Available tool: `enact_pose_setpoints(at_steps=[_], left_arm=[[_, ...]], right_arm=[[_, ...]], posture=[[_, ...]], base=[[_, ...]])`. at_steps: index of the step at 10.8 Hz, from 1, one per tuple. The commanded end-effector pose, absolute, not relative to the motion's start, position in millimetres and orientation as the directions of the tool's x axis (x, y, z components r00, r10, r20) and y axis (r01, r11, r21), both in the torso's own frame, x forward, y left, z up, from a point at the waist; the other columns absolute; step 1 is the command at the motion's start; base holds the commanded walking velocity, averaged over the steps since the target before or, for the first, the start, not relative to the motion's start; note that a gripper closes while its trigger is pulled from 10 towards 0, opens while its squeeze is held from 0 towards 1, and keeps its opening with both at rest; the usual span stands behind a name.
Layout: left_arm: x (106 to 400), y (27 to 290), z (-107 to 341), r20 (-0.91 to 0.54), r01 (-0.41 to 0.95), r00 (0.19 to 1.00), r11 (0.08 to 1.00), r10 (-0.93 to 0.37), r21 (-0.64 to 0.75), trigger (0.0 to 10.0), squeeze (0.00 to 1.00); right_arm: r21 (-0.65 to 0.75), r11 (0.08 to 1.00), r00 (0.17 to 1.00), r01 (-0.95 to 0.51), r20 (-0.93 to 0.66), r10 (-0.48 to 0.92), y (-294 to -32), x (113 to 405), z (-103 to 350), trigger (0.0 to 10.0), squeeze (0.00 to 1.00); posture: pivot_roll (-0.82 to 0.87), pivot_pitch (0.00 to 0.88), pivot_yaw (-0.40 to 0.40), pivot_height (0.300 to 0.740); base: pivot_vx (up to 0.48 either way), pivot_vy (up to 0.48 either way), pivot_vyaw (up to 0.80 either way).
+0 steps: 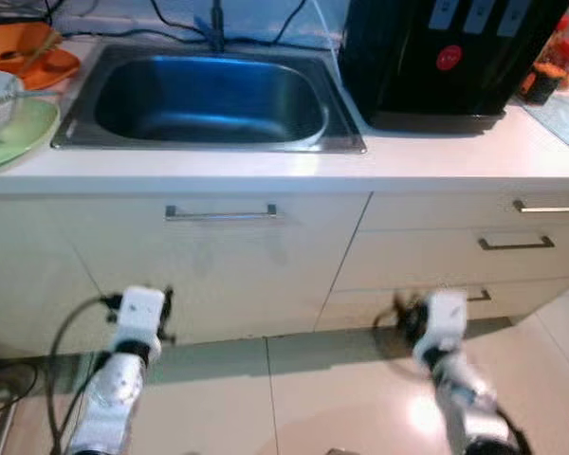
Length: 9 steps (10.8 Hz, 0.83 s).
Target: Kitchen organization
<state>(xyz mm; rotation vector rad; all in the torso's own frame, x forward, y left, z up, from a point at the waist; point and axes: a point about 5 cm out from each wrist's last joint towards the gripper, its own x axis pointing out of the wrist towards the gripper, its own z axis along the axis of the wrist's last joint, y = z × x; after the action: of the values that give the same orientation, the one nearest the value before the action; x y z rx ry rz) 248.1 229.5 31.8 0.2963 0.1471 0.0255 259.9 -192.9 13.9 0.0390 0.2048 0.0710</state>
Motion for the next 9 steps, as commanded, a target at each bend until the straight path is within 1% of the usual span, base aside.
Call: enact_pose_setpoints(at_steps=[1, 4, 5, 6, 7, 8, 9], left_arm=[[251, 225, 44, -0.086, -0.022, 0.995, 0.958, 0.049, 0.286, 10.0, 0.0], [259, 208, 86, 0.071, -0.011, 0.997, 0.955, -0.011, 0.298, 10.0, 0.0], [273, 201, 113, 0.149, -0.002, 0.988, 0.949, -0.048, 0.316, 10.0, 0.0], [281, 196, 131, 0.197, -0.007, 0.979, 0.951, -0.058, 0.311, 10.0, 0.0], [296, 187, 158, 0.269, -0.01, 0.96, 0.952, -0.076, 0.305, 10.0, 0.0], [309, 177, 178, 0.317, -0.008, 0.945, 0.963, -0.081, 0.271, 10.0, 0.0], [320, 164, 189, 0.334, 0.012, 0.938, 0.97, -0.095, 0.245, 10.0, 0.0]], right_arm=[[0.042, 0.998, 0.988, -0.046, -0.142, 0.052, -199, 263, 29, 10.0, 0.0], [0.012, 0.999, 0.998, -0.034, 0.049, 0.034, -194, 269, 83, 10.0, 0.0], [0.023, 0.999, 0.993, -0.031, 0.113, 0.029, -189, 278, 106, 10.0, 0.0], [0.033, 0.999, 0.988, -0.039, 0.148, 0.034, -184, 284, 120, 10.0, 0.0], [0.046, 0.996, 0.978, -0.071, 0.197, 0.06, -172, 296, 141, 10.0, 0.0], [0.082, 0.993, 0.969, -0.081, 0.239, 0.06, -161, 309, 158, 10.0, 0.0], [0.113, 0.99, 0.969, -0.083, 0.24, 0.053, -151, 321, 164, 10.0, 0.0]], posture=[[-0.06, 0.021, -0.12, 0.719], [-0.06, 0.021, -0.125, 0.719], [-0.06, 0.026, -0.125, 0.719], [-0.06, 0.029, -0.126, 0.719], [-0.06, 0.032, -0.121, 0.719], [-0.06, 0.033, -0.119, 0.719], [-0.05, 0.032, -0.12, 0.719]], base=[[0.0, 0.0, 0.0], [0.0, 0.0, 0.0], [0.0, 0.0, 0.0], [0.0, 0.0, 0.0], [0.0, 0.0, 0.0], [0.0, 0.0, 0.0], [0.0, 0.0, 0.0]])
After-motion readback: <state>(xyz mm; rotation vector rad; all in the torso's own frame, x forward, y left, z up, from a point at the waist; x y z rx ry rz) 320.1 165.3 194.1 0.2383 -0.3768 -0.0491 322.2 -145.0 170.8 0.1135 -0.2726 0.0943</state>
